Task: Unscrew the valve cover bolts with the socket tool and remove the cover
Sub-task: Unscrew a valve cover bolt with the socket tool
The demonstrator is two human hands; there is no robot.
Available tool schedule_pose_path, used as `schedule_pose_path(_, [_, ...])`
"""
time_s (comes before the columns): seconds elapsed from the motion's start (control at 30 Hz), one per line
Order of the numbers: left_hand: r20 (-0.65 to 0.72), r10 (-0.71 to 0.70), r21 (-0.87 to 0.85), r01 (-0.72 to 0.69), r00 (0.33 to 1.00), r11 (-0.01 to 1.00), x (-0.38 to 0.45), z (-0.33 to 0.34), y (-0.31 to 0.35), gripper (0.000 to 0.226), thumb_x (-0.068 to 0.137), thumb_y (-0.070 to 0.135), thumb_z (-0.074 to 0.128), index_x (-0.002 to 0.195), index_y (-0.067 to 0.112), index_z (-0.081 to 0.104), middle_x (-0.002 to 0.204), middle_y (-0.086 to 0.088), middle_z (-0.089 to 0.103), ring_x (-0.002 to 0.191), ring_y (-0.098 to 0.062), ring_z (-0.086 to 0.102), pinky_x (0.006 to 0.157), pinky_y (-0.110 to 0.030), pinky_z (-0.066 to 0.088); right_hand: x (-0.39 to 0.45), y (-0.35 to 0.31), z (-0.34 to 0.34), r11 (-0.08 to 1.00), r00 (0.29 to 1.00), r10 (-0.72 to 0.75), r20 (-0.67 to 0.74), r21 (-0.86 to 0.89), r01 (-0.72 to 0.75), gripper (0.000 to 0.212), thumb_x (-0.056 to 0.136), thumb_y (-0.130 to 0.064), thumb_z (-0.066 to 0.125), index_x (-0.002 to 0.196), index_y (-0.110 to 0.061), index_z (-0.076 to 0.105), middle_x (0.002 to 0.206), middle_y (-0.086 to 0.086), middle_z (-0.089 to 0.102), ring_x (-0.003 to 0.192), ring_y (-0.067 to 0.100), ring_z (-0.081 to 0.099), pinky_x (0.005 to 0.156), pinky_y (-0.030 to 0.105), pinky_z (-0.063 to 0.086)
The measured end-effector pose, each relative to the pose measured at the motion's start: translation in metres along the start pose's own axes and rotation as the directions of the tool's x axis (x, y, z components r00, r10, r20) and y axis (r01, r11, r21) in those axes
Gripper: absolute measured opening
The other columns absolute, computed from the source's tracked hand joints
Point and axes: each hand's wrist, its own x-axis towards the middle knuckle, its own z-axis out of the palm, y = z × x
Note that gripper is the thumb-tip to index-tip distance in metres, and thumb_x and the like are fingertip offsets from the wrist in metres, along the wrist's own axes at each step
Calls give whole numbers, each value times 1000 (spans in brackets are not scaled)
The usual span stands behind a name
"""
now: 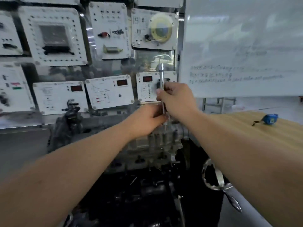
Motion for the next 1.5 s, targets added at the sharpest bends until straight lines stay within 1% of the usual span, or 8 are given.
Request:
schedule_pose_path(0.37, [-193,-176,103,198,965,975,-17,-109,-97,18,107,34,50,111,24,64,98,2,73,80,-7,70,68,-15,53,62,-65,118,956,976,-165,143,265,123,21,101,-24,60,90,-9,71,85,5,76,82,20,74,81,46,60])
schedule_pose_path(0.57, [-201,-199,296,253,959,921,-2,-142,-128,24,105,36,53,107,18,69,94,-2,74,86,-19,70,81,-40,56,90,-69,158,935,970,-207,130,318,157,24,101,-26,61,91,-8,72,84,3,76,79,16,73,79,46,61])
schedule_pose_path(0.77, [-193,-212,334,267,958,904,2,-149,-154,24,103,34,53,102,19,72,90,5,72,84,-10,67,77,-34,53,105,-63,189,923,957,-227,181,354,152,20,99,-24,63,83,-15,71,84,8,75,88,27,72,82,51,58])
schedule_pose_path(0.93, [-143,-239,337,274,961,901,8,-149,-165,22,104,28,55,99,14,72,79,15,68,75,7,65,67,-9,45,108,-55,202,925,955,-230,188,348,155,18,99,-22,64,91,-10,75,85,6,75,87,26,70,83,51,57])
schedule_pose_path(1.07, [-107,-240,400,263,965,878,12,-148,-166,24,104,27,55,87,15,67,85,2,70,75,-4,61,65,-14,41,111,-48,208,914,957,-185,221,398,85,22,99,-21,63,92,-2,72,87,14,74,91,35,69,82,57,57])
schedule_pose_path(1.2, [-100,-223,364,244,970,899,12,-149,-167,29,104,27,56,76,27,61,76,17,63,70,12,60,61,-5,38,113,-42,209,898,957,-194,214,433,85,19,98,-20,63,89,-7,73,83,5,76,86,29,72,77,55,60])
schedule_pose_path(1.4, [-69,-243,397,250,968,883,13,-146,-170,24,104,31,57,83,20,61,86,0,69,79,-13,65,69,-26,48,108,-29,211,866,964,-168,208,499,43,19,100,-18,63,85,-16,74,82,2,76,85,26,74,74,54,62])
schedule_pose_path(1.5, [-114,-219,266,242,969,933,11,-147,-170,11,104,27,57,96,22,64,93,7,73,79,-5,70,71,-17,51,108,-32,212,873,963,-227,144,469,135,18,100,-22,63,88,-12,73,84,9,74,88,33,70,76,57,60])
